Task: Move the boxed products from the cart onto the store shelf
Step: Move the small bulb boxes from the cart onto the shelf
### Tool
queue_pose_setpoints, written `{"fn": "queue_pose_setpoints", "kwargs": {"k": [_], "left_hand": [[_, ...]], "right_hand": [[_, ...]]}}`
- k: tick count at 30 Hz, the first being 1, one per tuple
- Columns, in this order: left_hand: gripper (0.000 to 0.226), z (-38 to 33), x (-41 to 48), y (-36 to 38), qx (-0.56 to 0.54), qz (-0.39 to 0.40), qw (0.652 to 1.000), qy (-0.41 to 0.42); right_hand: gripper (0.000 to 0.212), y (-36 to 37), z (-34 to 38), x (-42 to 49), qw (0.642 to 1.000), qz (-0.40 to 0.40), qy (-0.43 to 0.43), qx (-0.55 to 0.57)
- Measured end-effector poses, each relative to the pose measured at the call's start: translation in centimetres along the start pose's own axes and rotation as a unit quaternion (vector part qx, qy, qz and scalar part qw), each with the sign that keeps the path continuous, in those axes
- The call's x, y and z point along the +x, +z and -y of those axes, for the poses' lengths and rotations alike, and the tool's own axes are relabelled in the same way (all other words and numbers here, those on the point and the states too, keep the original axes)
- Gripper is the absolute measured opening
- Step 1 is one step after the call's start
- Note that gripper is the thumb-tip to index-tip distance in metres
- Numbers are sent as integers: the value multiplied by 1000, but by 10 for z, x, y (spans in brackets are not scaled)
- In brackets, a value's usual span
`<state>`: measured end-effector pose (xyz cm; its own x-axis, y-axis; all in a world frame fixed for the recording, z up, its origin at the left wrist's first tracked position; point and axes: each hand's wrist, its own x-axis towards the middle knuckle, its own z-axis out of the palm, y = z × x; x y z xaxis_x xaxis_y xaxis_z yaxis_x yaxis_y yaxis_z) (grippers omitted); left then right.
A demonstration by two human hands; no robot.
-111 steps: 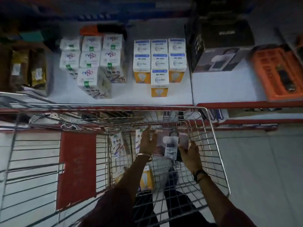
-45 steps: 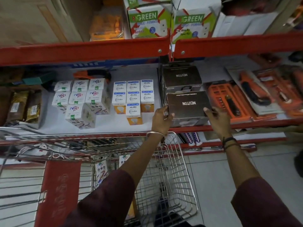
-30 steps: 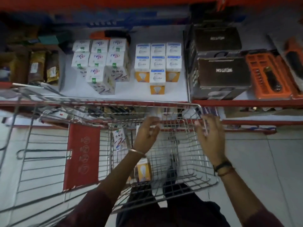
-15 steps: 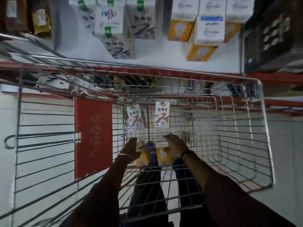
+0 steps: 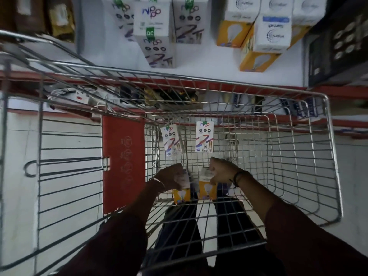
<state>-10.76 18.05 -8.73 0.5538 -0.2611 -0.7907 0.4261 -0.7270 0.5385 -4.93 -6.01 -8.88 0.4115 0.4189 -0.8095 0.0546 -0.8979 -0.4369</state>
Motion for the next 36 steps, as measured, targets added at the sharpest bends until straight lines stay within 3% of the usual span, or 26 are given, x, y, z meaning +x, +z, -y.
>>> {"fn": "queue_pose_setpoints", "kwargs": {"k": [5,10,14,22,29,36], "left_hand": [[82,-42,-33,-11,18,-67,994,87],[68,-95,-71,-32,77,-149,973,160],[67,-149,-97,-60,148,-203,944,215],[67,-250,-134,-125,219,-381,837,327],[62,-297,-94,-164,252,-435,828,248],[71,-306,-48,-177,299,-447,823,185]], "right_hand": [[48,-28,5,-60,992,-108,-33,53],[73,-67,17,-126,979,-190,-39,64],[76,-108,29,-176,962,-263,-54,50],[77,-203,40,-250,897,-436,-77,3],[81,-270,43,-236,848,-523,-31,-84],[77,-296,30,-187,848,-501,51,-167]]}}
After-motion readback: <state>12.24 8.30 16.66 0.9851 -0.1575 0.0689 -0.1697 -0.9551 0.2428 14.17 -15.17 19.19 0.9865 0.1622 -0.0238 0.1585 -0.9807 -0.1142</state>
